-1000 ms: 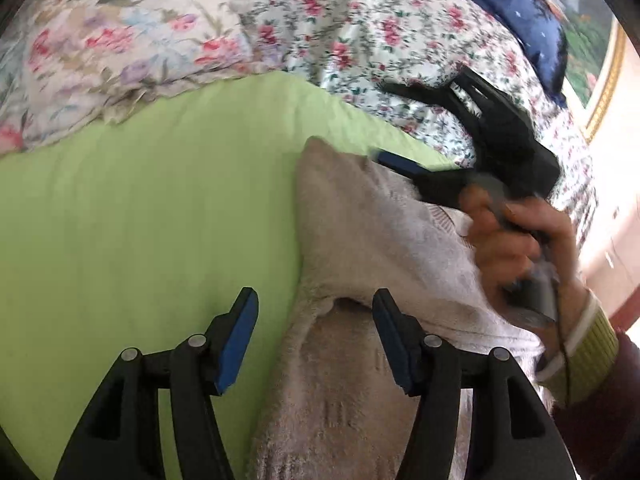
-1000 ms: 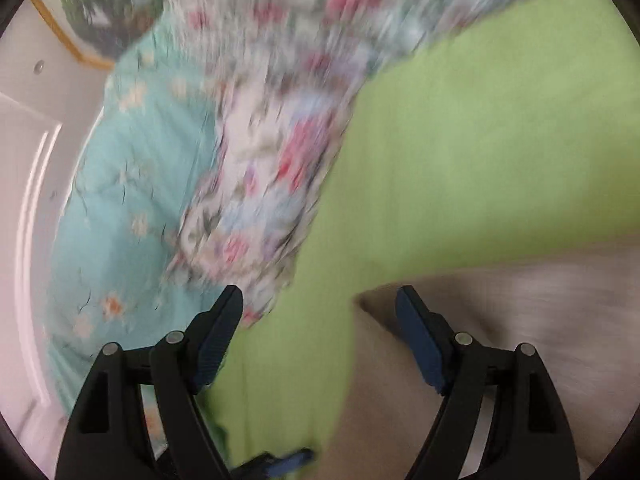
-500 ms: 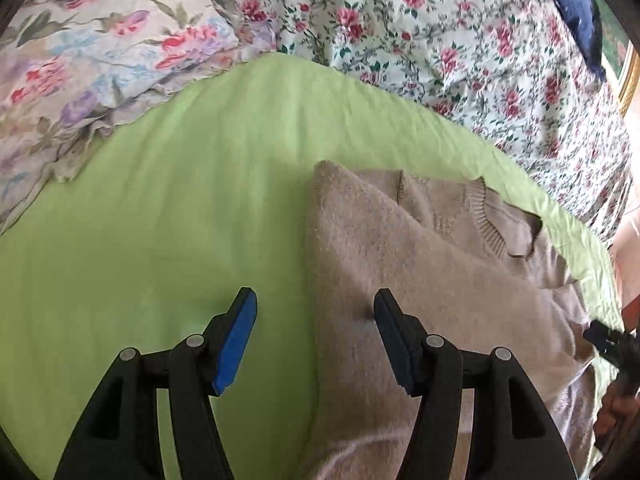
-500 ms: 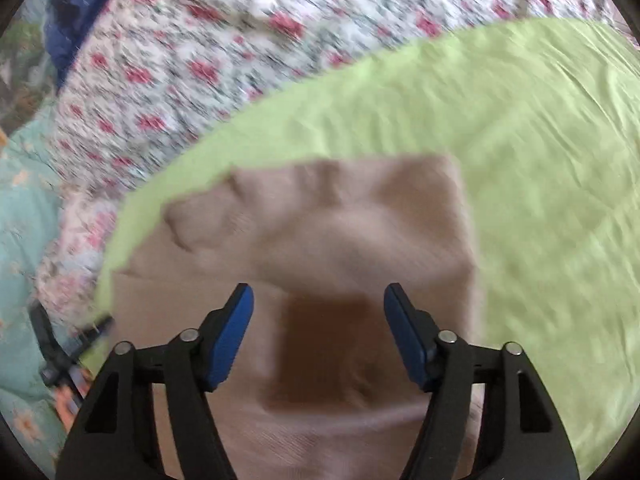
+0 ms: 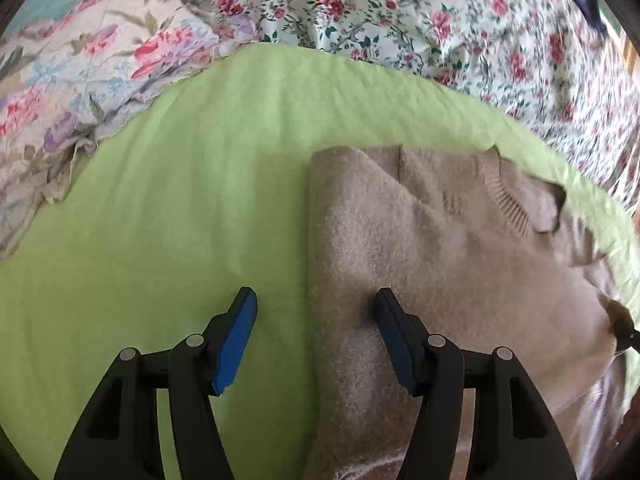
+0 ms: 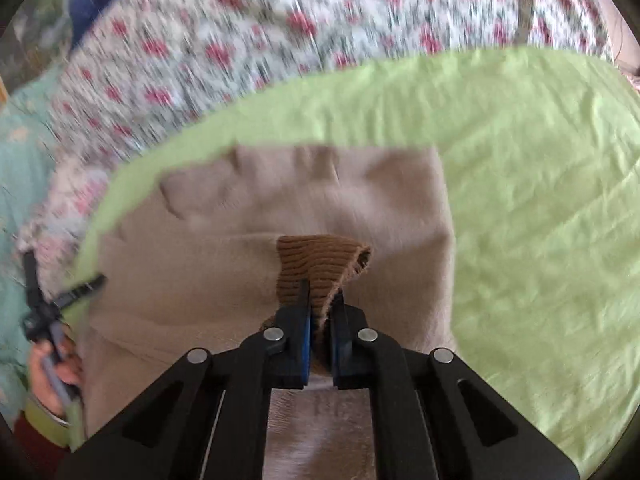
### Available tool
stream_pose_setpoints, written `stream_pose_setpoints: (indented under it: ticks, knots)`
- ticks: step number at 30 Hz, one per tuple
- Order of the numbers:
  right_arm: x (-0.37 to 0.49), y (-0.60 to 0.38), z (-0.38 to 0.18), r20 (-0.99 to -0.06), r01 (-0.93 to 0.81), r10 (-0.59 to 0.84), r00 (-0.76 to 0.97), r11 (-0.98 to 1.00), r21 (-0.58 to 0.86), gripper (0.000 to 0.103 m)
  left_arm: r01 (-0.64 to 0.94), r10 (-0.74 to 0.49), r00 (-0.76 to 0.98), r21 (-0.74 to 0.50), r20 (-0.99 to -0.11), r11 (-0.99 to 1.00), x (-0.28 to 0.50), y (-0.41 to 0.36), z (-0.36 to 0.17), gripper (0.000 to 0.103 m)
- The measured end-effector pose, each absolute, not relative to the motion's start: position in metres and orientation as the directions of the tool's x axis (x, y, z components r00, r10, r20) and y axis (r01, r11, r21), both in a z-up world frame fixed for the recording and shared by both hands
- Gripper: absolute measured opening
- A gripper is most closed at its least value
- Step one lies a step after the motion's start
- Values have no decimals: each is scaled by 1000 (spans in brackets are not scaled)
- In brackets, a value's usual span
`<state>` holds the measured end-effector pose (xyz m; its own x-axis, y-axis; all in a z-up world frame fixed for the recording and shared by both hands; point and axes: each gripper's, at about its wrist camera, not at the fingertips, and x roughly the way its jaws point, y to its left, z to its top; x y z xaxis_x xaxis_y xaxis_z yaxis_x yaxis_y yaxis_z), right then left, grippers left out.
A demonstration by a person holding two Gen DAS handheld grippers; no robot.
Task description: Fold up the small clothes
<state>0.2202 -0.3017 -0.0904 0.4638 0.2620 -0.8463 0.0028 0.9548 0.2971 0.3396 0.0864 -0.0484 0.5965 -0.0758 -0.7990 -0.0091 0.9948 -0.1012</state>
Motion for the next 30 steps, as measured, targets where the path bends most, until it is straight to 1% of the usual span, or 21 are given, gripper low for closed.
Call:
stream_pose_setpoints:
  ticks: [2, 3, 5, 6, 7, 8, 9, 10, 12, 13, 14, 16, 17, 21, 23, 24, 27, 30]
  knots:
    - [218, -301, -95, -876, 36, 198, 441, 971, 238, 17, -5, -68, 604, -89, -794, 996, 339, 86, -48, 63]
    - [213, -301, -89, -865, 55, 173, 470, 973, 225, 21, -9, -65, 606, -89, -793, 996, 339, 88, -48, 63]
    - [202, -302, -69, -830, 96, 107, 547, 977, 189, 22, -19, -59, 611, -89, -789, 996, 340, 92, -50, 63]
    - [198, -298, -59, -805, 90, 113, 582, 975, 202, 22, -20, -63, 612, -94, -788, 995, 341, 94, -51, 64]
    - [196, -292, -53, -783, 54, 159, 602, 970, 238, 26, -21, -65, 615, -99, -786, 995, 341, 95, -52, 64]
    - [198, -281, -54, -774, -16, 251, 582, 954, 298, 29, -21, -63, 618, -96, -784, 995, 342, 95, -52, 64]
    - [203, -273, -61, -779, -52, 311, 544, 939, 339, 31, -21, -59, 622, -93, -781, 995, 342, 94, -52, 64]
    - [208, -267, -71, -797, -53, 338, 501, 931, 361, 31, -22, -55, 625, -88, -779, 996, 341, 94, -52, 64]
    - [217, -266, -96, -863, 14, 257, 435, 956, 292, 29, -28, -47, 628, -83, -777, 996, 338, 96, -51, 64]
    - [218, -272, -105, -878, 48, 225, 424, 962, 270, 28, -30, -43, 629, -80, -776, 996, 337, 98, -50, 64]
    - [215, -280, -106, -868, 63, 246, 432, 952, 301, 28, -29, -41, 632, -77, -774, 997, 334, 98, -47, 64]
    - [206, -290, -93, -862, 93, 217, 459, 953, 289, 31, -30, -36, 633, -71, -774, 997, 324, 102, -42, 64]
    - [197, -295, -81, -849, 90, 209, 485, 954, 286, 31, -29, -50, 628, -88, -776, 996, 315, 105, -37, 63]
    - [158, -306, -43, -795, 30, 281, 538, 936, 351, 37, 26, -174, 619, -201, -766, 979, 264, 115, -20, 63]
    - [135, -307, -33, -779, -5, 315, 542, 928, 372, 41, 61, -205, 617, -214, -760, 975, 234, 116, -14, 65]
    - [119, -310, -28, -779, -20, 325, 537, 927, 373, 42, 83, -219, 616, -214, -757, 973, 213, 116, -11, 67]
    - [86, -309, -24, -780, -42, 339, 526, 926, 374, 43, 129, -236, 605, -200, -760, 971, 162, 112, -9, 72]
    - [41, -320, -22, -784, -53, 345, 516, 927, 372, 47, 153, -263, 579, -214, -772, 965, 116, 112, -14, 73]
